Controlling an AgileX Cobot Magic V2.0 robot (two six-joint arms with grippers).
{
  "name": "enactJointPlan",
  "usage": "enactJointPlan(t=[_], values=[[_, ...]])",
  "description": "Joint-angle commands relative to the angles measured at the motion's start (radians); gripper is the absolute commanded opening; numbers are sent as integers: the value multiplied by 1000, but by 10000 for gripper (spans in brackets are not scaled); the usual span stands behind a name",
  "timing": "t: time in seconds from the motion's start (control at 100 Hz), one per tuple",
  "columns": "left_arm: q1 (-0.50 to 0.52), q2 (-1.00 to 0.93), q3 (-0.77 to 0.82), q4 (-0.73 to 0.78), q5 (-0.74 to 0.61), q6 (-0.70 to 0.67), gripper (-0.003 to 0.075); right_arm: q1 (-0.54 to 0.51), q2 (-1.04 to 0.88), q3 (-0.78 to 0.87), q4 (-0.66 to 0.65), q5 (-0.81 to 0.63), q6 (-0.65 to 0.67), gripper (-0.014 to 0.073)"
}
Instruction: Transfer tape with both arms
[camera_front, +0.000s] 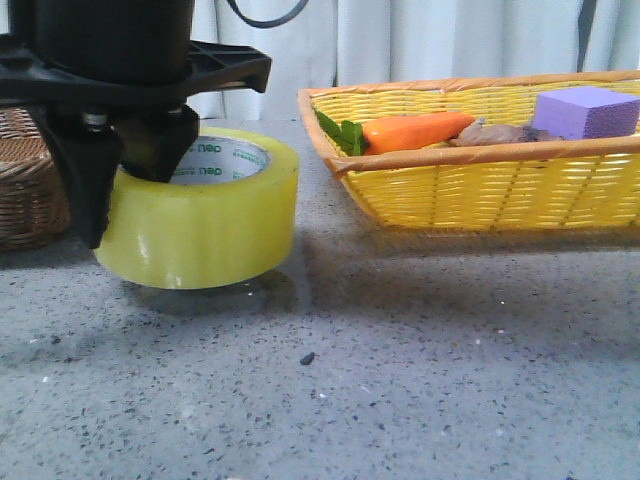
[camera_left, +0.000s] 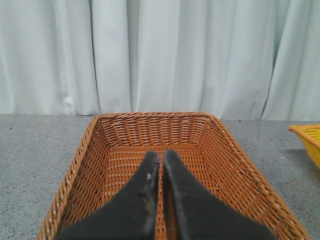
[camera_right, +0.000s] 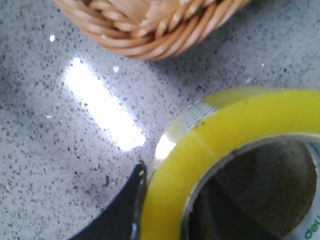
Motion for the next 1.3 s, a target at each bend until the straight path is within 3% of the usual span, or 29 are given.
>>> enactJointPlan(t=[0.0, 0.21, 0.41, 0.53, 0.71, 0.82, 1.01, 1.29], values=[[0, 13, -37, -7, -82, -7, -21, 1, -58, -27, -24, -56, -5, -22], [0, 13, -37, -7, -82, -7, -21, 1, -58, -27, -24, -47, -5, 254], [-2, 13, -59, 40, -66, -7, -20, 1, -77, -32, -49, -47, -5, 277], [-29, 13, -115, 107, 6, -7, -20, 1, -133, -32, -76, -47, -5, 213], [-130, 17, -177, 117, 65, -7, -11, 1, -265, -32, -136, -100, -5, -76], [-200, 17, -194, 119, 86, 0, 80, 1, -351, -30, -190, -129, -5, -68], [-317, 18, -195, 117, 90, 0, 374, 1, -490, -29, -296, -148, 21, -68], [-420, 139, -260, 70, 198, 0, 396, 1, -673, -29, -439, -262, 77, -68]])
